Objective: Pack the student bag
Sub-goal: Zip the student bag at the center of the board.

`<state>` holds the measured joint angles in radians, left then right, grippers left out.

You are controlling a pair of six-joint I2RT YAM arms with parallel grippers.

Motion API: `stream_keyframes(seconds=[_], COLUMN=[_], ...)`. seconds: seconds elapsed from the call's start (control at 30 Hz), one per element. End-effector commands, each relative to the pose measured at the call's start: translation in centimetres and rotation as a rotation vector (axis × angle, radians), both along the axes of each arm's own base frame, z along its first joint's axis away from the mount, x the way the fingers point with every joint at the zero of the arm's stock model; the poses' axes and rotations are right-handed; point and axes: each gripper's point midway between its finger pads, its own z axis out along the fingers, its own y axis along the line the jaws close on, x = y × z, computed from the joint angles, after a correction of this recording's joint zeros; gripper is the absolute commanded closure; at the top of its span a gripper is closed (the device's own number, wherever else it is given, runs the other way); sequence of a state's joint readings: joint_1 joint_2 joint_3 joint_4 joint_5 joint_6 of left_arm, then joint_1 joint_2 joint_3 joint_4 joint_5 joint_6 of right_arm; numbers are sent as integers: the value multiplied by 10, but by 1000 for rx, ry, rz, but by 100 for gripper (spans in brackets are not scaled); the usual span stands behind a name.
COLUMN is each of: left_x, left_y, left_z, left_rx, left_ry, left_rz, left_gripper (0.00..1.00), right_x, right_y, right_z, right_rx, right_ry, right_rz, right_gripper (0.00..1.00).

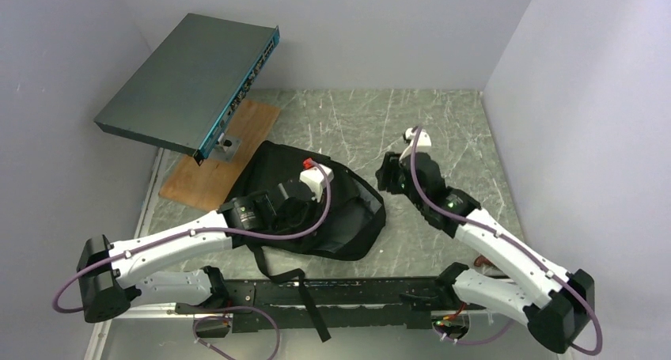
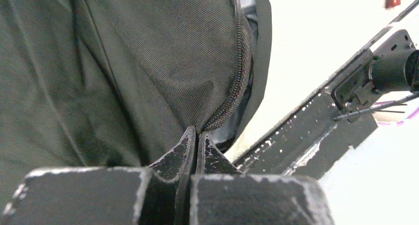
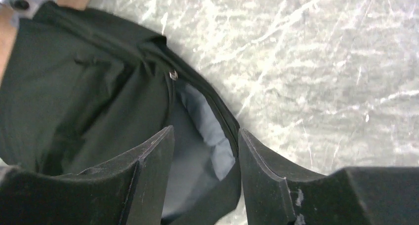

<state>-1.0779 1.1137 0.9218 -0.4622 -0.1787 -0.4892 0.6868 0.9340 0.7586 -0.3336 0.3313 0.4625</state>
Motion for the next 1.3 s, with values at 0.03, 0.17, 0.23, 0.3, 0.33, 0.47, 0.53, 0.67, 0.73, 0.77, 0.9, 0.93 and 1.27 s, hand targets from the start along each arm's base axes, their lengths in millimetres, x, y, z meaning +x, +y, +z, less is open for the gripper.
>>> stream_keyframes(seconds=[0.03,0.17,0.23,0.3,0.33,0.47,0.53,0.67,0.73,0.77,0.9,0.93,1.27], left_x=[-29,-41,-44,-46,-47,-47,-46,-46,-46,-46,-45,-46,-45], left_y=[1,5,6,7,8,6,5,3,4,4,4,4,1], left_z=[-36,-67,-80,-90,-93,-96,-96,-95,-95,-95,-92,-92,-91], left_rx=[-42,-44,-40,-23,-12,15,23,18,22,22,18,16,17], left_ry=[160,226,247,262,267,260,253,250,250,248,240,240,238], left_rz=[-4,16,23,29,31,24,25,21,23,22,25,23,18], left_gripper=[100,100,100,100,100,100,100,100,100,100,100,100,100], right_x=[34,47,50,54,55,55,52,61,69,72,81,83,94], right_y=[17,48,66,80,87,105,115,119,118,118,122,124,136], right_z=[31,18,10,-1,-5,-20,-28,-48,-53,-56,-64,-65,-78], right_rx=[95,129,135,138,139,80,10,-131,-181,-205,-314,-339,-482], right_ry=[-21,54,90,126,141,166,148,123,109,101,80,69,55], right_rz=[78,217,293,355,383,447,485,477,458,453,452,451,413], right_gripper=[50,61,64,66,66,67,63,57,58,58,59,59,65])
